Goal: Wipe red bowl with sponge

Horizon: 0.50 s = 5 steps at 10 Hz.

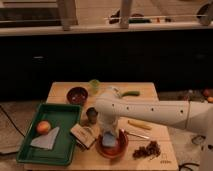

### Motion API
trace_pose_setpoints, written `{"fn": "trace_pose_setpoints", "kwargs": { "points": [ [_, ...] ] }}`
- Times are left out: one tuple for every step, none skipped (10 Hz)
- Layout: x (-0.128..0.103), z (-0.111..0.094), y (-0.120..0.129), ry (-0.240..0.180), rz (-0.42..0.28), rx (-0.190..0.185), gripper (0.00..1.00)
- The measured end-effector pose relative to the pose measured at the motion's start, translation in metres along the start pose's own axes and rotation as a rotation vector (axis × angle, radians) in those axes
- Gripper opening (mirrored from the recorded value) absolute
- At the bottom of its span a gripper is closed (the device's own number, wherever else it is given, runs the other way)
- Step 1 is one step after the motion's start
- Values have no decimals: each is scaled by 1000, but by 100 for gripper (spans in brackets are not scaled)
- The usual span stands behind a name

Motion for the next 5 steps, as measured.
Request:
{"fn": "trace_pose_setpoints", "kwargs": {
  "points": [
    [-6,0,-1,-6,-18,1,0],
    [-16,3,3,-20,-34,0,0],
    [-19,4,8,-27,-36,-2,0],
    [-19,5,13,-34,-29,-4,0],
    [-17,5,26,-41,-8,-9,0]
  ]
}}
